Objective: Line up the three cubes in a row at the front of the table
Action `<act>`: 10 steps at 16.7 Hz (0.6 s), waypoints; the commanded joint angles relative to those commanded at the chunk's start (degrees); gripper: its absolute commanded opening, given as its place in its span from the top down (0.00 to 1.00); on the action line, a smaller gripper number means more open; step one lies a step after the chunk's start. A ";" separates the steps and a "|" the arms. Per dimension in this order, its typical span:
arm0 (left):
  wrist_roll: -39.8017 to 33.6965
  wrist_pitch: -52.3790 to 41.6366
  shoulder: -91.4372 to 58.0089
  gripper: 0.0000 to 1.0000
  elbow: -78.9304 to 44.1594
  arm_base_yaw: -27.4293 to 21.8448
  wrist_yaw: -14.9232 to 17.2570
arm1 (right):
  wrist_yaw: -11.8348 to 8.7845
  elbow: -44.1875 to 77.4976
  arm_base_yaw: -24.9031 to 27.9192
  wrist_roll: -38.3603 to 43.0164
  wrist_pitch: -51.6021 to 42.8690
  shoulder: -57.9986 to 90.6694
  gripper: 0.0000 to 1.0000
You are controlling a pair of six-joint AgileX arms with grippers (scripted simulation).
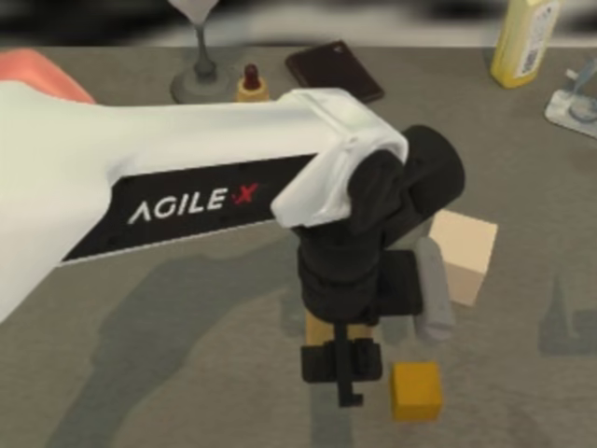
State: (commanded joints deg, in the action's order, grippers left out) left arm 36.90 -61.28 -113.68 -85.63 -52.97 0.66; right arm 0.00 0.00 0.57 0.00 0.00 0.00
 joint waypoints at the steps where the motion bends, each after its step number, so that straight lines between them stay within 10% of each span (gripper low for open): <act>1: 0.06 0.02 0.22 1.00 0.13 -0.57 -0.01 | 0.00 0.00 0.00 0.00 0.00 0.00 0.00; 10: 0.20 5.97 -2.37 1.00 3.46 -0.66 0.03 | 0.00 0.00 0.00 0.00 0.00 0.00 0.00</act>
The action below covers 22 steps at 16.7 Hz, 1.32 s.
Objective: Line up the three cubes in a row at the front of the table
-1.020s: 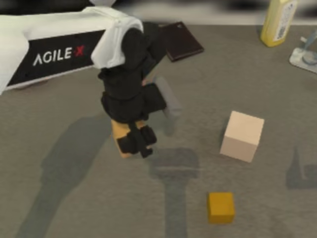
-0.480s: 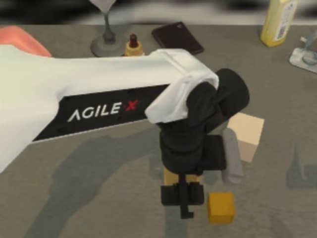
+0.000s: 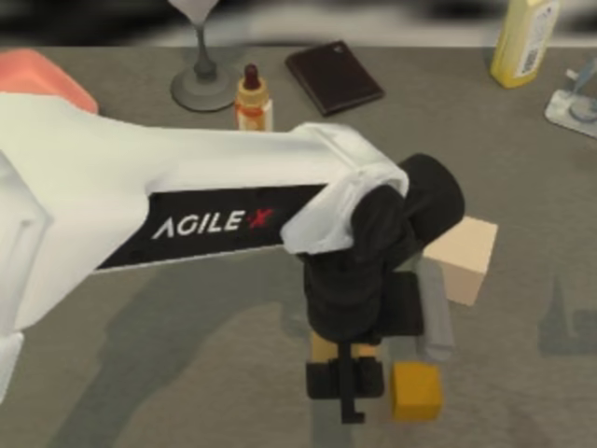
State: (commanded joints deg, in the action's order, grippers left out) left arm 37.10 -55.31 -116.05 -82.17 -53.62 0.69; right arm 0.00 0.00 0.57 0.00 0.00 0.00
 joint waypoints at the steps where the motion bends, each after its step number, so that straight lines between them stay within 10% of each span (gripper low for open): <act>1: -0.08 2.10 -0.84 1.00 1.22 0.03 0.03 | 0.00 0.00 0.00 0.00 0.00 0.00 0.00; 9: -0.12 8.11 -3.34 1.00 4.78 -0.06 0.00 | 0.00 0.00 0.00 0.00 0.00 0.00 0.00; 22: -0.12 8.11 -3.34 0.02 4.78 -0.06 0.00 | 0.00 0.00 0.00 0.00 0.00 0.00 0.00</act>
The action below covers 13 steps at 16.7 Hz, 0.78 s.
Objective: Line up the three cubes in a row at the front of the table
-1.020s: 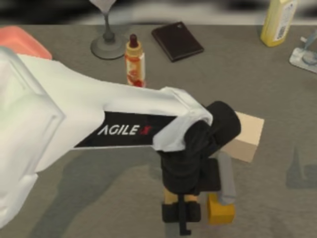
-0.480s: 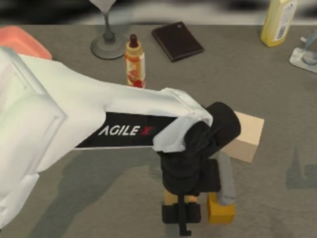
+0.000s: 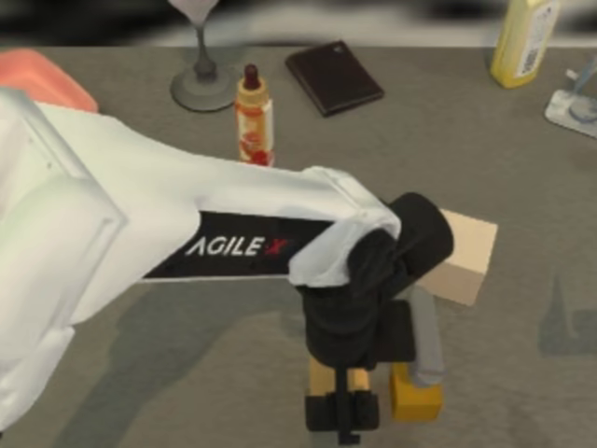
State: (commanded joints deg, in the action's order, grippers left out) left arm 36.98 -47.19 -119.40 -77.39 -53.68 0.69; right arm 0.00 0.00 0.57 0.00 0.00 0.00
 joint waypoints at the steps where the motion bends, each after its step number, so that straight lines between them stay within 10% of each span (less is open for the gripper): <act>1: 0.00 0.00 0.00 0.00 0.00 0.00 0.00 | 0.00 0.00 0.00 0.00 0.00 0.00 0.00; 13: 0.25 -4.35 1.56 0.00 -2.88 0.13 0.00 | 0.00 0.00 0.00 0.00 0.00 0.00 0.00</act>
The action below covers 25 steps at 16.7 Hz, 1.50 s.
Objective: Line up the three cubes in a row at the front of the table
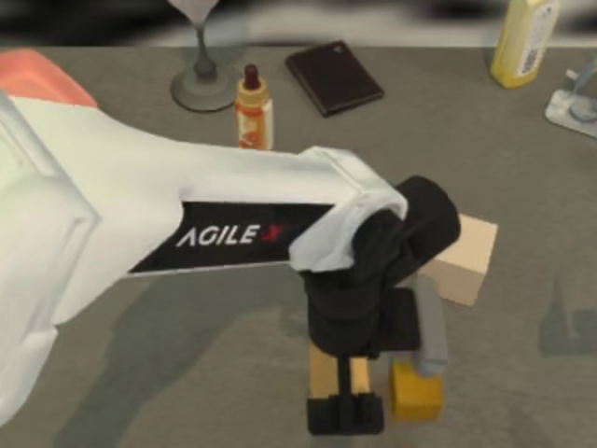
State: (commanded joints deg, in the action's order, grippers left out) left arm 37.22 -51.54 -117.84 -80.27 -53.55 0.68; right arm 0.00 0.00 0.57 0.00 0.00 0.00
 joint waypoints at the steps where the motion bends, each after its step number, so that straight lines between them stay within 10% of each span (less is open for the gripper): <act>1: -0.08 -2.37 0.82 0.00 -1.25 0.24 0.01 | 0.00 0.00 0.00 0.00 0.00 0.00 0.00; 13: -1.36 -7.59 7.49 0.00 -2.29 2.74 -0.22 | -0.18 3.51 1.10 -1.75 -2.49 3.52 0.00; 25: -19.70 20.97 65.66 0.00 43.51 31.10 -1.52 | 0.02 51.86 12.60 -24.28 -35.61 65.84 0.00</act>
State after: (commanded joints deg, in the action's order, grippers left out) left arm 17.52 -30.57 -52.18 -36.76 -22.45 -0.84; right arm 0.02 51.86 13.18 -24.28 -35.61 65.84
